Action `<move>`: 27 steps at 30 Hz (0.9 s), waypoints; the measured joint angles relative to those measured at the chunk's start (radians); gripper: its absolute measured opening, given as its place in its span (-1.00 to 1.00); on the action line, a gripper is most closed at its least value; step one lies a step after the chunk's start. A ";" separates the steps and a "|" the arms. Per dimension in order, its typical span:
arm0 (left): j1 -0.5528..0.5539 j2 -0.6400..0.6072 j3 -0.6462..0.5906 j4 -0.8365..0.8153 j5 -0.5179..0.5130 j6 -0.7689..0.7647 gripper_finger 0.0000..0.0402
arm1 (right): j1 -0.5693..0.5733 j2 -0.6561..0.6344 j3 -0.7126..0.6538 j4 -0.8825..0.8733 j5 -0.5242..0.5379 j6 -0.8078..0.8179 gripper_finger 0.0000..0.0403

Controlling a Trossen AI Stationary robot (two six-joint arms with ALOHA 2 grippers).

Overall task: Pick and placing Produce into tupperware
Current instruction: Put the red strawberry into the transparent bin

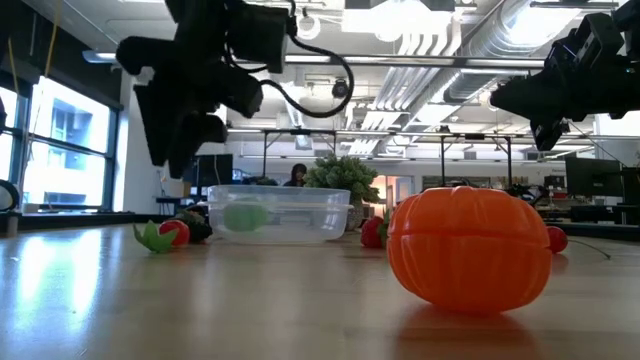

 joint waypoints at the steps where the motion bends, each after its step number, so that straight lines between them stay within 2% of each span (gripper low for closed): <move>1: 0.000 -0.005 -0.017 0.034 0.000 0.000 0.06 | 0.000 0.000 0.000 0.000 0.000 0.000 -0.85; 9: 0.000 -0.012 -0.095 0.161 0.003 0.003 0.05 | 0.000 0.000 0.000 0.000 0.000 0.000 -0.85; 18: 0.000 -0.012 -0.104 0.265 -0.003 0.034 0.05 | 0.000 0.000 0.000 0.000 0.000 0.000 -0.85; 27: 0.000 -0.012 -0.104 0.341 -0.074 0.060 0.05 | 0.000 0.000 0.000 0.000 0.000 0.000 -0.85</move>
